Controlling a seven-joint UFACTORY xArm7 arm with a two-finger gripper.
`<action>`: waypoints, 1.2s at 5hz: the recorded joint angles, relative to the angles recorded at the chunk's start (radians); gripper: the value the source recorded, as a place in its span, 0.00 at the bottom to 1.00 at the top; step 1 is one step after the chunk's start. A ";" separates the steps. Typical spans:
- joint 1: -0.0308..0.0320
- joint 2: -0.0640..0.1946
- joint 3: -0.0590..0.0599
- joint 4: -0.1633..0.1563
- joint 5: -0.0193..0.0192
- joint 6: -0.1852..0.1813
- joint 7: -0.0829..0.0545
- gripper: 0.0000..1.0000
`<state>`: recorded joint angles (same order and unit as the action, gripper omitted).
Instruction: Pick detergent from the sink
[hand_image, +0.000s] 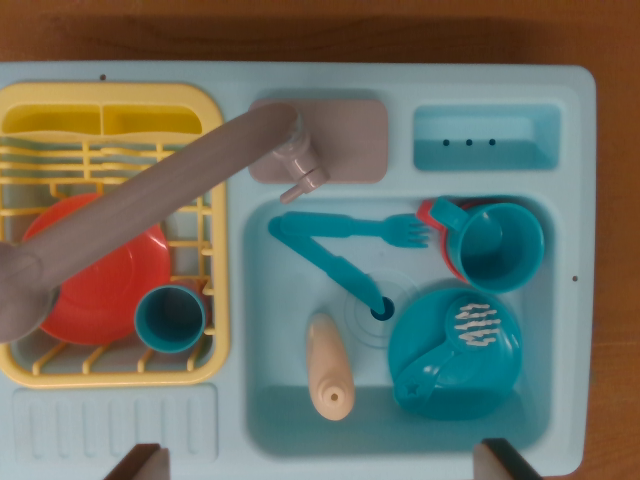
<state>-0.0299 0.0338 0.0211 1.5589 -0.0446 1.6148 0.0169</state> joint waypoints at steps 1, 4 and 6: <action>-0.0003 0.000 -0.001 -0.008 0.0007 -0.008 -0.002 0.00; -0.0009 0.000 -0.002 -0.022 0.0021 -0.023 -0.005 0.00; -0.0017 0.000 -0.004 -0.042 0.0039 -0.042 -0.010 0.00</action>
<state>-0.0316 0.0341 0.0169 1.5173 -0.0406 1.5727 0.0070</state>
